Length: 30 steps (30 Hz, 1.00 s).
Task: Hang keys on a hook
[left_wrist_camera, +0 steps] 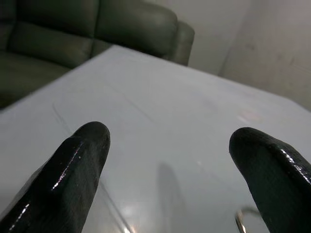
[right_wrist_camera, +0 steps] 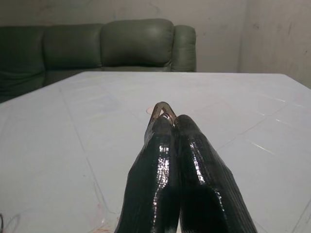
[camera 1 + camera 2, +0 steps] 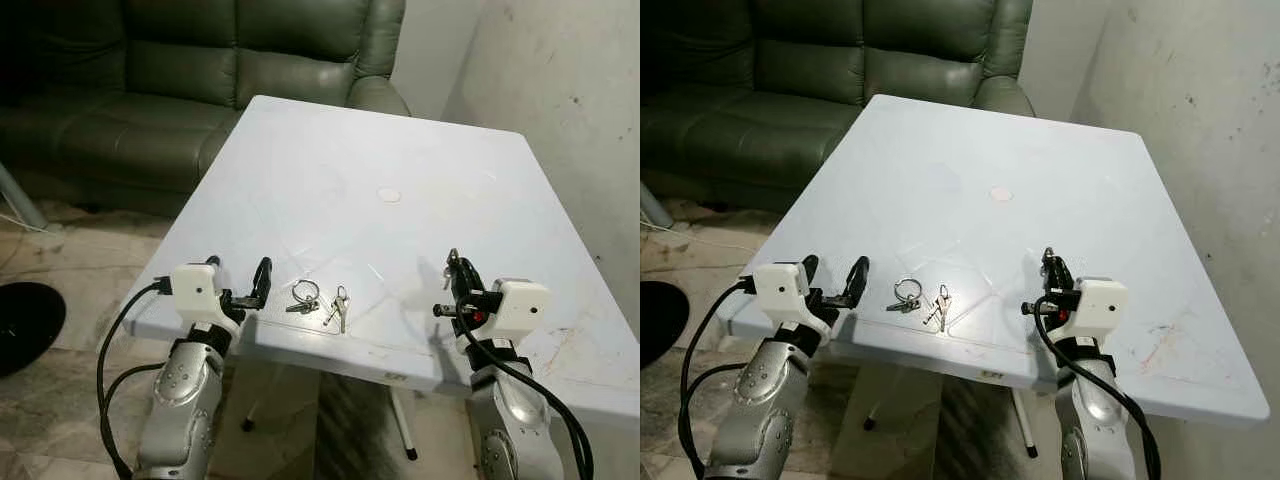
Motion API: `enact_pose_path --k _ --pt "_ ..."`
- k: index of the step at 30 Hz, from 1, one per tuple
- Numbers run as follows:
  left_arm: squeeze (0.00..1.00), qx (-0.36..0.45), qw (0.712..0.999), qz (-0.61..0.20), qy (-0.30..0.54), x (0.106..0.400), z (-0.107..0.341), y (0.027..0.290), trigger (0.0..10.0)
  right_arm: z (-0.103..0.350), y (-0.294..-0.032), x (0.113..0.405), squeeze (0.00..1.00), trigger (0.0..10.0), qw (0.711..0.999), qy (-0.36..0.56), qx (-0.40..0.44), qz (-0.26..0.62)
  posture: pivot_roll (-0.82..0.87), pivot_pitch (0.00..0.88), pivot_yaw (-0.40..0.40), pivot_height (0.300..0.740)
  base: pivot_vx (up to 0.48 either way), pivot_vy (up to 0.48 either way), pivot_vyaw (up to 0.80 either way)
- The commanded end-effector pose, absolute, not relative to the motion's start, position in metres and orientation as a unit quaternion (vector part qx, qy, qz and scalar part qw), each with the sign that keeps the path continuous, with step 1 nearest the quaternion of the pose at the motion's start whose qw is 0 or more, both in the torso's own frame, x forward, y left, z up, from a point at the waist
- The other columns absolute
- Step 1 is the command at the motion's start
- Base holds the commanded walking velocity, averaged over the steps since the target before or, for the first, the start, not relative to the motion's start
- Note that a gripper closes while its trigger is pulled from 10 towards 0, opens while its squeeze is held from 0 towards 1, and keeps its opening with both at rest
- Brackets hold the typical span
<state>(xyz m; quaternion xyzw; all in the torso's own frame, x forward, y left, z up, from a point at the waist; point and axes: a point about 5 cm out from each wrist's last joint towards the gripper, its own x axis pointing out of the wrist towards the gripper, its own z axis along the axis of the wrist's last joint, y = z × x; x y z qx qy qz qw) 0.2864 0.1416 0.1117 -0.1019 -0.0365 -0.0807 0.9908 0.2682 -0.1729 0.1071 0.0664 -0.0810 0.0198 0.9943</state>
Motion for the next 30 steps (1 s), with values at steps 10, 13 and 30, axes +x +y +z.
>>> enact_pose_path --k 10,13,30 --pt "0.00 -0.102 0.992 -0.068 -0.043 0.303 0.118 0.150 10.0 0.110 -0.174 0.282 0.00 10.0 0.996 -0.071 0.047 0.013 0.03 0.000 -0.089 0.740 0.000 0.145 -0.23" --pt "0.00 -0.106 0.991 -0.065 -0.042 0.306 0.118 0.151 10.0 0.109 -0.174 0.282 0.00 10.0 0.996 -0.070 0.048 0.014 0.03 0.000 -0.089 0.740 0.000 0.480 -0.76" --pt "0.00 -0.106 0.992 -0.056 -0.048 0.310 0.122 0.149 10.0 0.108 -0.172 0.284 0.00 10.0 0.997 -0.065 0.046 0.014 0.03 0.002 -0.090 0.740 0.000 0.085 -0.76"
